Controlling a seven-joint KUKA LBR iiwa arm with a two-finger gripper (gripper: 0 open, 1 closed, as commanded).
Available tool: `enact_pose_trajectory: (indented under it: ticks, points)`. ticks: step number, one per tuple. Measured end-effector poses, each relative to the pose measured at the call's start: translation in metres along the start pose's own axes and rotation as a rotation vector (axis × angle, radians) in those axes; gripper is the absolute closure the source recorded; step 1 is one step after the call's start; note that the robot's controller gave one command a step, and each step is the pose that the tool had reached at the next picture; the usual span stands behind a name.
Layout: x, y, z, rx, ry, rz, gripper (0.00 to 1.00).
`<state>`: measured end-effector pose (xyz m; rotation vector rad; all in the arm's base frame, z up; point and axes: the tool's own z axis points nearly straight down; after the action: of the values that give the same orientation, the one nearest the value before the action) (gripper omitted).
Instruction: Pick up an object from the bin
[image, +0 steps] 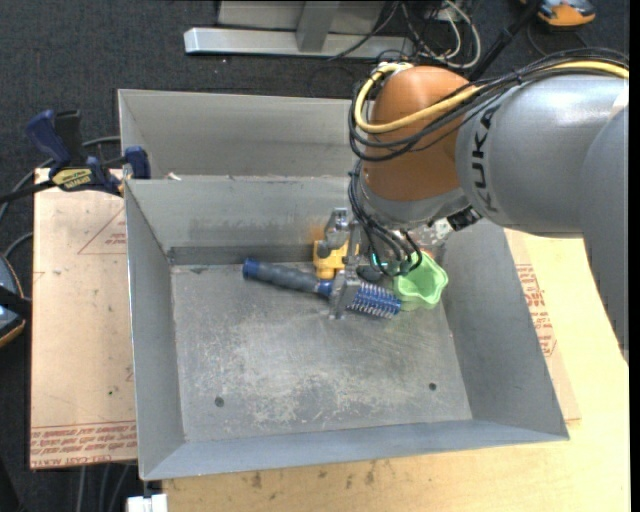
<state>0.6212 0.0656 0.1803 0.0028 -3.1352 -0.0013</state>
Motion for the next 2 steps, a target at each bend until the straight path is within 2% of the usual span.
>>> enact_pose_trajectory:
  ticks: [1, 2]
  points:
    - [-0.0142, 0.0237, 0.0981, -0.001, -0.001, 0.105, 0.0]
    - [-0.0163, 0.0228, 0.0932, -0.001, -0.008, 0.106, 1.0]
